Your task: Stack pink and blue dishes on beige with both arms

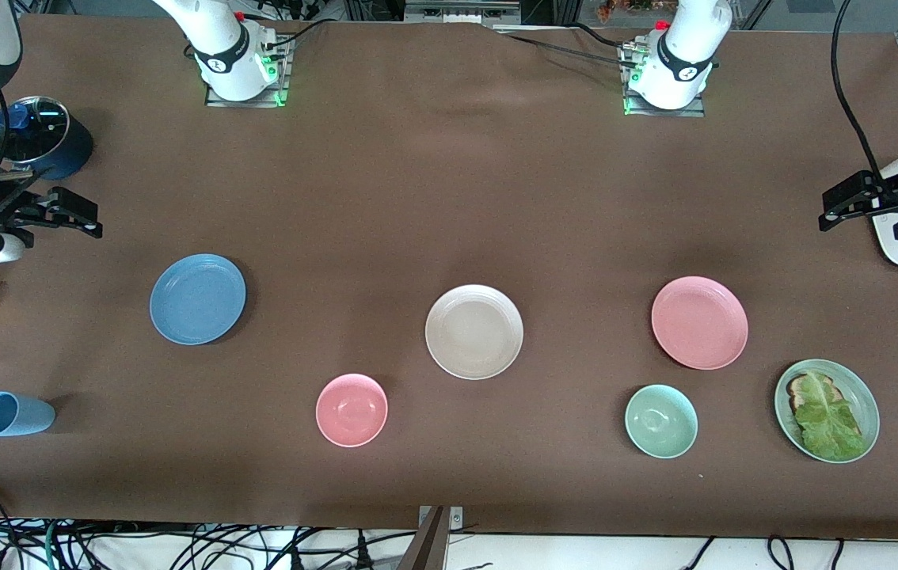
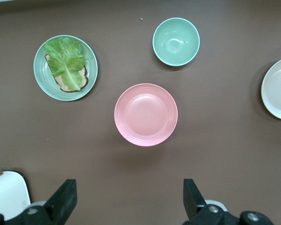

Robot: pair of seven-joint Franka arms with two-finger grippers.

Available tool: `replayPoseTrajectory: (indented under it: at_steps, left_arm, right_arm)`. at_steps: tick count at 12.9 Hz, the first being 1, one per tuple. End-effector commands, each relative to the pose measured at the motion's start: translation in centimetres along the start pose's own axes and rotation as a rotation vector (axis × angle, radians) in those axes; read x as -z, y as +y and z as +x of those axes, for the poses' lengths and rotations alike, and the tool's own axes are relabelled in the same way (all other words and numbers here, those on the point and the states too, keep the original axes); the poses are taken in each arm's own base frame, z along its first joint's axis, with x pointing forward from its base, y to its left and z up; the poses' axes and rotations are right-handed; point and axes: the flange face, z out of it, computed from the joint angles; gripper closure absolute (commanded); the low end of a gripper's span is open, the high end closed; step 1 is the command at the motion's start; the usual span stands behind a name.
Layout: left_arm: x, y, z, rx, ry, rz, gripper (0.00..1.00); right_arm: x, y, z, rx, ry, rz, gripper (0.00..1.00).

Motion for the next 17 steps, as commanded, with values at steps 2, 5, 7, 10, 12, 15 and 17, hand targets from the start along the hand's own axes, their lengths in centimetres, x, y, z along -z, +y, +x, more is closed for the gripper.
replayPoseTrajectory:
  at_steps: [2,5,7,10,12,15,17]
  left_arm:
    - [0.3,0.2,0.0,-0.012,0.002,0.003,0.0]
    - [0.1,0.1,-0.1,-0.01,-0.003,0.002,0.0]
    - [0.2,0.1,0.0,-0.01,-0.001,0.001,0.0]
    - [0.2,0.0,-0.1,-0.009,-0.004,-0.001,0.0]
    - [0.0,0.2,0.0,-0.01,-0.006,0.0,0.0]
    - [-0.4,0.4,0.0,-0.015,-0.019,-0.002,0.0]
    - [-0.7,0.5,-0.2,-0.016,-0.039,-0.003,0.0]
  right_arm:
    - [0.5,0.1,-0.2,-0.012,-0.005,-0.001,0.0]
    - [0.3,0.3,-0.2,-0.014,-0.008,-0.001,0.0]
    - [0.3,0.4,-0.2,-0.015,-0.008,0.0,0.0]
    - [0.1,1.4,-0.3,-0.033,-0.009,0.0,0.0]
    - [0.2,1.4,-0.3,-0.037,-0.008,0.0,0.0]
    - [0.3,1.4,-0.3,-0.037,-0.004,0.001,0.0]
    - [0.3,1.2,-0.3,-0.034,-0.006,0.001,0.0]
